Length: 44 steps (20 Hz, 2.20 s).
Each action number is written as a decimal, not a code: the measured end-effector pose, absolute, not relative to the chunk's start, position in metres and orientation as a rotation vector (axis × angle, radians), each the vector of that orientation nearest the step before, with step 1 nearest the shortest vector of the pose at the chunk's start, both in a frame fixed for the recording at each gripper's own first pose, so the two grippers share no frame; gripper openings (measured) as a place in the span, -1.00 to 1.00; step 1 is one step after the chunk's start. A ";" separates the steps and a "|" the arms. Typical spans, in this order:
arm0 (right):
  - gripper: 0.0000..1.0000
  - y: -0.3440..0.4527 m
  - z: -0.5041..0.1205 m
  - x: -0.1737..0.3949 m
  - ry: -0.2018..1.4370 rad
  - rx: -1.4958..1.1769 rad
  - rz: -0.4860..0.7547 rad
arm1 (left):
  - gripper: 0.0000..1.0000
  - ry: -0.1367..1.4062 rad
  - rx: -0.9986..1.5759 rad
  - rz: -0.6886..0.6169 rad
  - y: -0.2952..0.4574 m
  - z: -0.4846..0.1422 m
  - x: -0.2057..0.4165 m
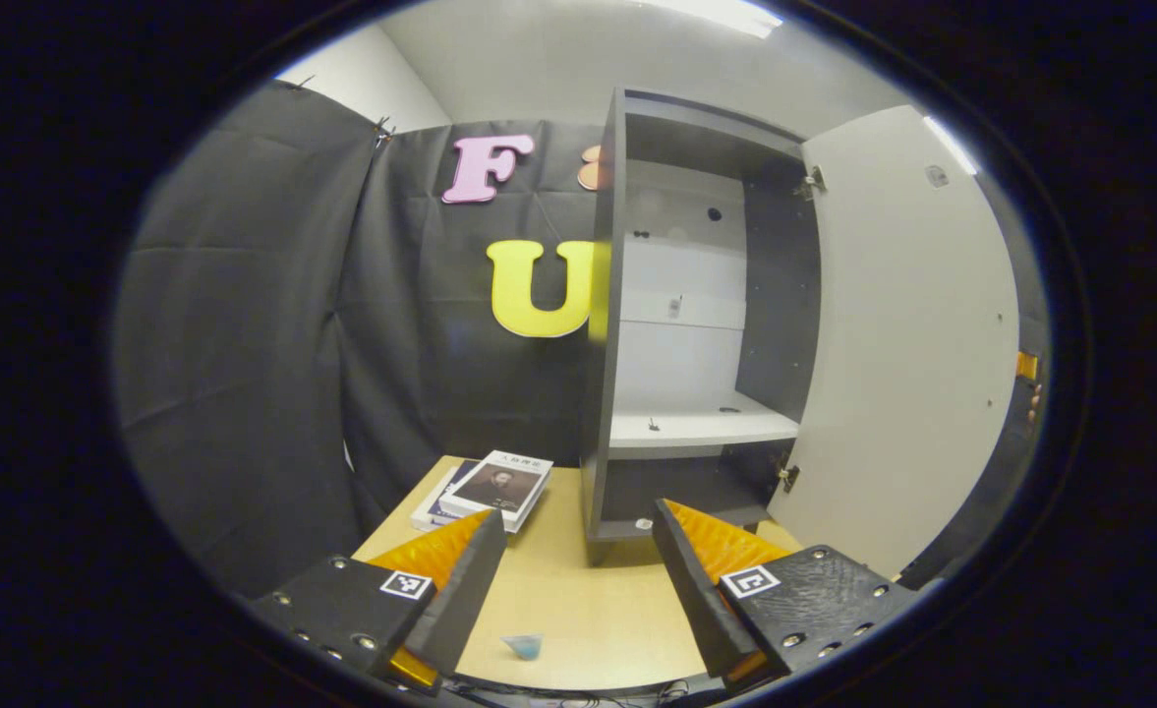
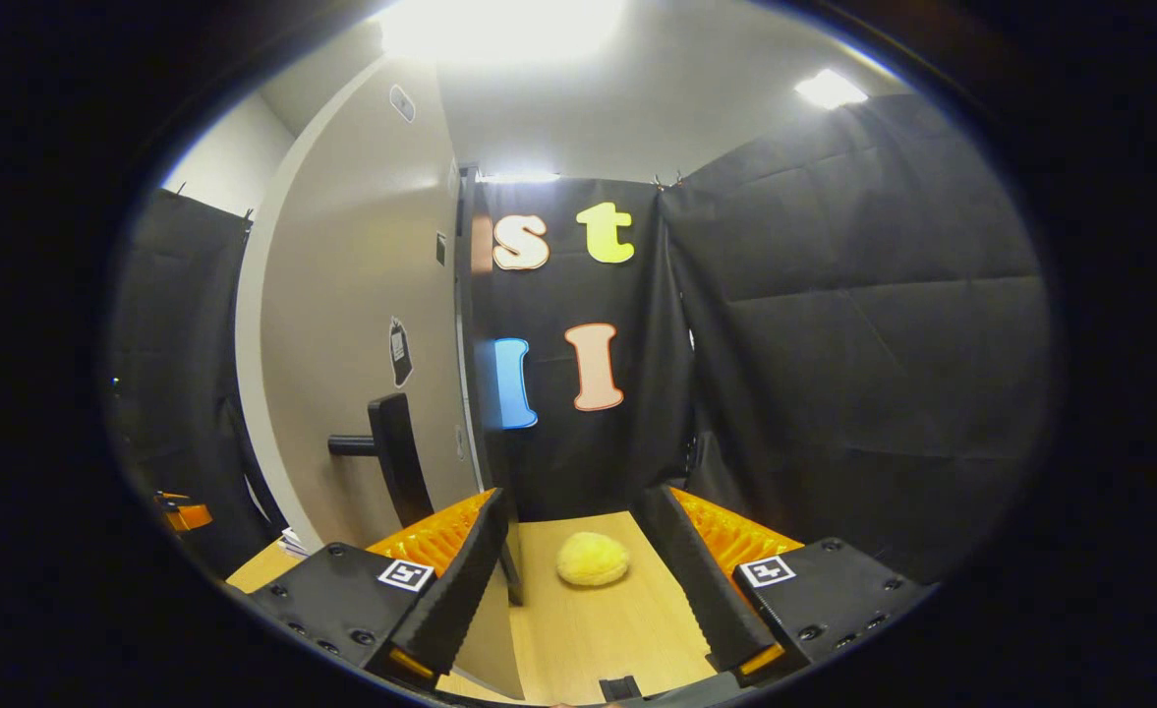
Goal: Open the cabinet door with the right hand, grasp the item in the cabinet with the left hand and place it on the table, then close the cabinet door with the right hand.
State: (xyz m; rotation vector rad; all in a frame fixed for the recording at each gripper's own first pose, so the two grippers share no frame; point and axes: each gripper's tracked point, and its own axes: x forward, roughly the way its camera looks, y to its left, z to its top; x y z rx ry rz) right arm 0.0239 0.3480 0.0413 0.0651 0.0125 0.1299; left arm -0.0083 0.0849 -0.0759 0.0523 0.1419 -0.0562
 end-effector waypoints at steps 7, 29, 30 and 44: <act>0.94 0.388 0.037 0.020 0.028 0.131 0.227 | 0.81 0.118 0.090 0.029 0.107 -0.074 -0.009; 0.94 0.540 0.018 0.012 0.101 0.196 0.534 | 0.80 0.119 0.073 0.163 0.164 -0.084 -0.055; 0.94 0.550 0.015 0.014 0.116 0.195 0.553 | 0.80 0.121 0.072 0.169 0.166 -0.085 -0.056; 0.96 0.602 0.008 0.013 0.150 0.162 0.643 | 0.80 0.110 0.065 0.112 0.157 -0.067 -0.055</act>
